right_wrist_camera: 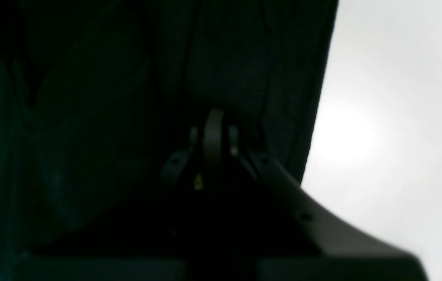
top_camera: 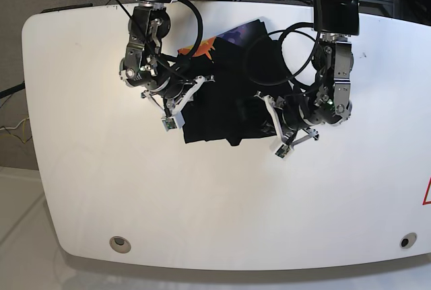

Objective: Fold the T-shirt properly
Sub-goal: 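Lift the shirt's collar edge with both grippers and drag it upward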

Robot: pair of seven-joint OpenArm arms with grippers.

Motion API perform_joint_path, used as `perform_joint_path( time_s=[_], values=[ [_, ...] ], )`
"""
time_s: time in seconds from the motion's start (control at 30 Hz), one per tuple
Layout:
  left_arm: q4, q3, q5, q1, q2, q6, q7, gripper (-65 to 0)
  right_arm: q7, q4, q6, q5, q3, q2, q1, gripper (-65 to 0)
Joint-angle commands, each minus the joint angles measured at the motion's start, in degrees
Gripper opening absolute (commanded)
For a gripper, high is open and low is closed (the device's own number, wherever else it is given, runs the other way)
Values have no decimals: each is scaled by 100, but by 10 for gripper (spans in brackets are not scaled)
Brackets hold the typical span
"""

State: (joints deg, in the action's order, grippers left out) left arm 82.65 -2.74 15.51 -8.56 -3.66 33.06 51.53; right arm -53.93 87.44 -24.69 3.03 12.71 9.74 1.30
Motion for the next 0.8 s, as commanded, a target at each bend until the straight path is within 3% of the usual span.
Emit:
perform_joint_path(
  time_s=[0.0, 0.33, 0.57, 0.77],
  values=[
    [100, 15, 98, -72, -25, 22, -41, -650, -941, -142, 214, -861, 61, -74, 164, -650],
    [873, 6, 89, 183, -34, 22, -23, -650, -932, -124, 346, -861, 61, -74, 59, -650],
    [1445, 15, 89, 183, -34, 22, 460, -650, -914, -45, 381, -843, 43, -74, -152, -650],
    [1902, 6, 98, 500, -34, 22, 566, -650, -967, 342, 381, -290, 17, -74, -258, -650]
  ],
)
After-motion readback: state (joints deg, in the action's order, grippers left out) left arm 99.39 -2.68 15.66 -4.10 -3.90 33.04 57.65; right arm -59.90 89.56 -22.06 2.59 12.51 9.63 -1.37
